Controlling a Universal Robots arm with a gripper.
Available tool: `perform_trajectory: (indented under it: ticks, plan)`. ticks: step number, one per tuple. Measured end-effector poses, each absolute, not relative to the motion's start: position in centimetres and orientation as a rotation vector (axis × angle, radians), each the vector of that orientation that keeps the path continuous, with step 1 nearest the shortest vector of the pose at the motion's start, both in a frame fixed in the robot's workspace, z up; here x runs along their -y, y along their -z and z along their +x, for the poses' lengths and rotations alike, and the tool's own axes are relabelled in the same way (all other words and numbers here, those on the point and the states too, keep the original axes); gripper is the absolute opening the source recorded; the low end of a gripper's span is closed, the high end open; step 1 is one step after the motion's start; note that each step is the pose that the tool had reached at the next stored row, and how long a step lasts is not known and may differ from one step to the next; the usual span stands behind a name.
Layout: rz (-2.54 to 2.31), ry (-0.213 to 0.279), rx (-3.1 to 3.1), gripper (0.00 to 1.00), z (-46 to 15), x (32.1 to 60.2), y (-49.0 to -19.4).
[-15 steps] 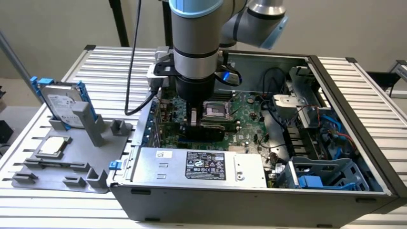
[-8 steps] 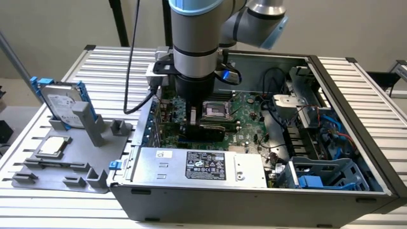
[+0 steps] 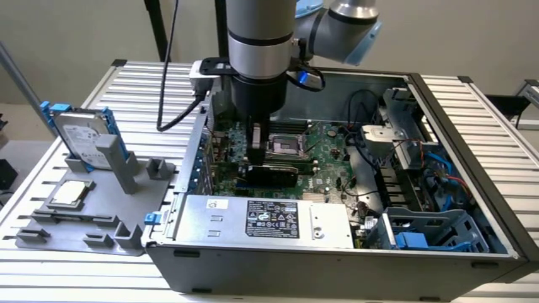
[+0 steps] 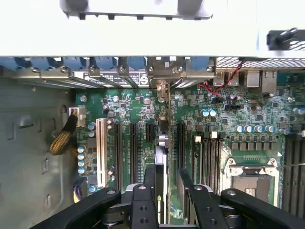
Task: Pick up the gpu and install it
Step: 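Insert the gpu into the slot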
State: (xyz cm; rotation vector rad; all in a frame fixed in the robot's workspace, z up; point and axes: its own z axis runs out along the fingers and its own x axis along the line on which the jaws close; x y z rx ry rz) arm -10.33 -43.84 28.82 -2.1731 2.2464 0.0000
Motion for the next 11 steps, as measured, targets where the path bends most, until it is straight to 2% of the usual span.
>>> perform_trajectory:
  ticks: [2,3,4,5,6,7,11]
  plan:
    - [-2.173,0.0,-2.246,0.34,-10.32,43.83,-29.64]
    - [-2.173,0.0,-2.246,0.25,-10.32,43.84,-29.82]
    - [-2.173,0.0,-2.246,0.25,-10.32,43.84,-29.87]
    - [-2.173,0.0,-2.246,0.18,-10.32,43.84,-29.86]
    - [-2.173,0.0,-2.246,0.18,-10.32,43.84,-29.86]
    - [-2.173,0.0,-2.246,0.13,-10.32,43.83,-29.86]
    - [-2.173,0.0,-2.246,0.11,-10.32,43.84,-29.87]
